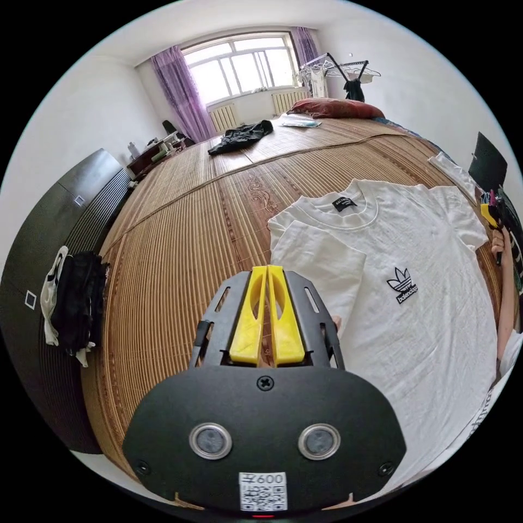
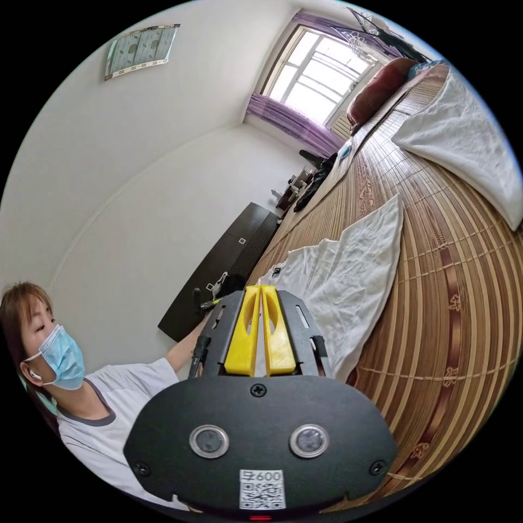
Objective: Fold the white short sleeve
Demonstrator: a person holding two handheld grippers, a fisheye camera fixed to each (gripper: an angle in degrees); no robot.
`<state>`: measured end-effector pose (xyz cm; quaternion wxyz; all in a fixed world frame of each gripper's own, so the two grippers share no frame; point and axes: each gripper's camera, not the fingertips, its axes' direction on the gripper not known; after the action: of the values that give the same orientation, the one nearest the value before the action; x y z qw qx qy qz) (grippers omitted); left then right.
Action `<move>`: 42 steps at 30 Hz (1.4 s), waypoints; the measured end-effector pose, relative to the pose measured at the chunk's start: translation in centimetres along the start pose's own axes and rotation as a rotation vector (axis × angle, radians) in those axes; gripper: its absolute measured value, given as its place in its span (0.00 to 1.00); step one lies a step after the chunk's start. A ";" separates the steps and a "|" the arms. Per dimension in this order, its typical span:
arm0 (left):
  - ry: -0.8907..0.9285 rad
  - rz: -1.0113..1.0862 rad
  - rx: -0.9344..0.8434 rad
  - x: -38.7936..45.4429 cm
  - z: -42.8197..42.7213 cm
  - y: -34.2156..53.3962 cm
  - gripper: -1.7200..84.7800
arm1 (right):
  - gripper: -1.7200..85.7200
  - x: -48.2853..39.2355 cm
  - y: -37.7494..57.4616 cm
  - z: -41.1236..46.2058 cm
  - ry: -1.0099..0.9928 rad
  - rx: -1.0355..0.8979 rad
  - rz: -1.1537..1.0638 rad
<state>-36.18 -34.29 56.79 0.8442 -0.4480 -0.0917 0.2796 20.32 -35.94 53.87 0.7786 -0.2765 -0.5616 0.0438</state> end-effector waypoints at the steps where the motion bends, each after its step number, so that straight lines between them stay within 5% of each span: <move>1: 0.014 -0.001 0.004 -0.1 0.4 -0.2 0.08 | 0.07 0.1 -0.1 0.0 -0.006 0.013 0.011; 4: 0.115 -0.046 -0.038 -0.5 3.7 -1.8 0.20 | 0.04 0.5 -0.5 0.2 -0.035 0.042 0.028; 11: 0.263 -0.057 -0.067 1.7 9.5 -3.4 0.17 | 0.01 0.7 -1.3 1.2 -0.094 0.067 0.062; 23: -0.162 0.175 0.093 13.7 5.7 -2.8 0.05 | 0.01 -0.5 -3.3 5.9 -0.089 0.028 0.086; 31: -0.455 -0.169 0.227 11.4 -1.1 -1.4 0.06 | 0.01 -2.3 -4.7 9.1 0.306 0.038 0.223; 38: -0.998 -0.223 -0.129 7.0 1.1 -3.4 0.08 | 0.01 -2.5 -5.3 10.2 0.264 0.058 0.261; 42: -0.890 -0.272 -0.325 3.3 4.6 -3.2 0.14 | 0.01 -2.4 -5.2 9.8 0.185 0.114 0.279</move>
<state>-34.04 -30.63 61.70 0.6712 -0.3950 -0.5435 0.3132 9.40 -37.52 56.49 0.8278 -0.3099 -0.4403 0.1578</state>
